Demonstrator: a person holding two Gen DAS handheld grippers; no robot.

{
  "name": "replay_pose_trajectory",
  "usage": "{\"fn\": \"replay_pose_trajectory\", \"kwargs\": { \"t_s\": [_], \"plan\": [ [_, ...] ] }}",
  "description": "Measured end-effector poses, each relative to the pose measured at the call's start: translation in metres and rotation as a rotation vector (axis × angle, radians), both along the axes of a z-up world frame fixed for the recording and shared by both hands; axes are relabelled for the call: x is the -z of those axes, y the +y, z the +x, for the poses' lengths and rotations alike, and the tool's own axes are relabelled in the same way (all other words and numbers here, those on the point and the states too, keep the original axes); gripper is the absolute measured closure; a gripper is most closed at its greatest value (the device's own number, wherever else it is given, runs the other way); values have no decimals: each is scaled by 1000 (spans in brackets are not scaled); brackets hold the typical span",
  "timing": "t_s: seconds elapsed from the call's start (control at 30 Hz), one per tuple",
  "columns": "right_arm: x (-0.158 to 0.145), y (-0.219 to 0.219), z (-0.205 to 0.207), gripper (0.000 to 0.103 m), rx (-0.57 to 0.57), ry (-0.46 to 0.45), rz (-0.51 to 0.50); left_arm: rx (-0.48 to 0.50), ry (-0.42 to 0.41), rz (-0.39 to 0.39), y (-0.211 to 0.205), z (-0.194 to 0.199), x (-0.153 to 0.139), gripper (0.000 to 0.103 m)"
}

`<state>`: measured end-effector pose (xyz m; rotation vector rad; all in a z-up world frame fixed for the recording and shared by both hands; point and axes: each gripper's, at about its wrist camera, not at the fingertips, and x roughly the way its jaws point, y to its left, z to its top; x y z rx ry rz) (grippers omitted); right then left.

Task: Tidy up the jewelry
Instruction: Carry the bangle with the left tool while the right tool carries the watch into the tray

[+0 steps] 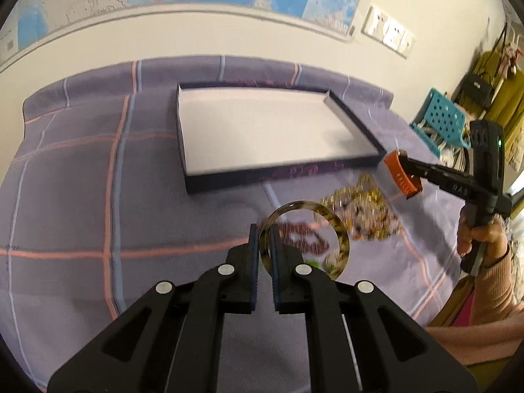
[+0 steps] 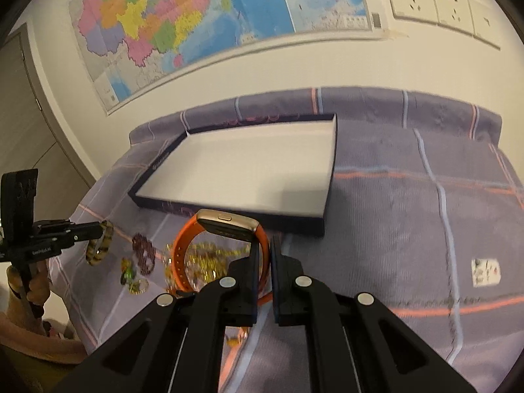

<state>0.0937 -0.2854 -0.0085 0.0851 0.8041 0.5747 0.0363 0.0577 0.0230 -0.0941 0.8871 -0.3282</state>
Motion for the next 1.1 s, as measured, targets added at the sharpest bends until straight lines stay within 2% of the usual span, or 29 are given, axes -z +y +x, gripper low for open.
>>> {"fn": "replay_pose_trajectory", "kwargs": {
  "t_s": [0.23,0.47,0.8,1.1],
  "plan": [
    [-20,17,38,98,-5,-38,-34,-41,-59,27,1,40,-21,96],
    [-23,43,94,98,-6,-30,-83,-73,-64,34,-4,98,-26,96],
    [-3,71,165,98,35,19,-155,-95,-19,37,-16,171,-4,96],
    [14,84,197,98,48,88,-195,-121,47,80,-27,220,20,96]
  ]
}}
